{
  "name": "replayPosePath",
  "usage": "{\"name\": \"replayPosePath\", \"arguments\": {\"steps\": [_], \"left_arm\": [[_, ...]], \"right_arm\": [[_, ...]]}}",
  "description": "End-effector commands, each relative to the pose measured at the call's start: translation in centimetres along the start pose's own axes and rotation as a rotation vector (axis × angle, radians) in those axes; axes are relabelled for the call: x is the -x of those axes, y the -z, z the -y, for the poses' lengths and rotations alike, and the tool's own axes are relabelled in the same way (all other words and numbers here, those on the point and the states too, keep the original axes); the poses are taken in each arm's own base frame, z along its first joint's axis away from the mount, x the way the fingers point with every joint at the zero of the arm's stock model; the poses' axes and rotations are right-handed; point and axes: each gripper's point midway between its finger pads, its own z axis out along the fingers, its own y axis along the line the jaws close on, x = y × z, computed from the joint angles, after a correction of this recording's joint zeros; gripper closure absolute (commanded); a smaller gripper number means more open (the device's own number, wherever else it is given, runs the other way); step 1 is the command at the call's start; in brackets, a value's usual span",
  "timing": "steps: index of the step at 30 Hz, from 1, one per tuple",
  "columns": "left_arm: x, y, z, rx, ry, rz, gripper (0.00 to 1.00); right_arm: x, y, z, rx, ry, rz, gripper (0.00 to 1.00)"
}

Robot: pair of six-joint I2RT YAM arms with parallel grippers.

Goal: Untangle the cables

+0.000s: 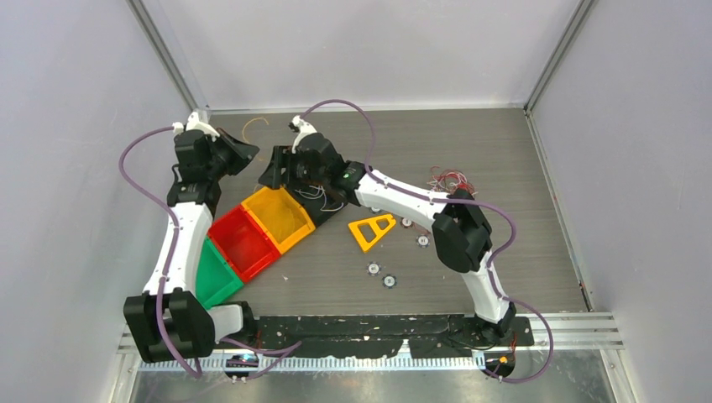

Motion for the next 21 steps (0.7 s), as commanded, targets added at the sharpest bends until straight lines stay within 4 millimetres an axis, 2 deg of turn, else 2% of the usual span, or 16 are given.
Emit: {"name": "replayPosePath", "arguments": {"steps": [1,5,7,11,16,21], "left_arm": [[0.9,1.1,1.8,-0.079,0.011,0.035,1.0],[1.1,1.4,2.1,-0.09,0.014,0.039,1.0],[1.1,1.6,2.1,-0.094,0.015,0.034,1.0],[0.8,1.8,1.9,-0.101,0.012,0.026,1.0],[0.7,2.0,1.3,-0.099,0.018,0.02,1.0],[0.5,2.6,0.4,-0.085,0.008,0.002,1.0]], "right_arm": [[1.5,-0.6,0.4,-0.01,-0.039,0.045,0.37],[1.2,-1.1,2.5,-0.054,-0.06,0.038,0.59],[1.2,-1.2,3.6,-0.083,-0.066,0.04,0.64],[1.7,-1.2,5.2,-0.126,-0.084,0.047,0.67],[2.3,-1.0,6.0,-0.144,-0.058,0.062,0.77],[2.5,-1.1,6.1,-0.139,0.011,0.069,0.82]]}}
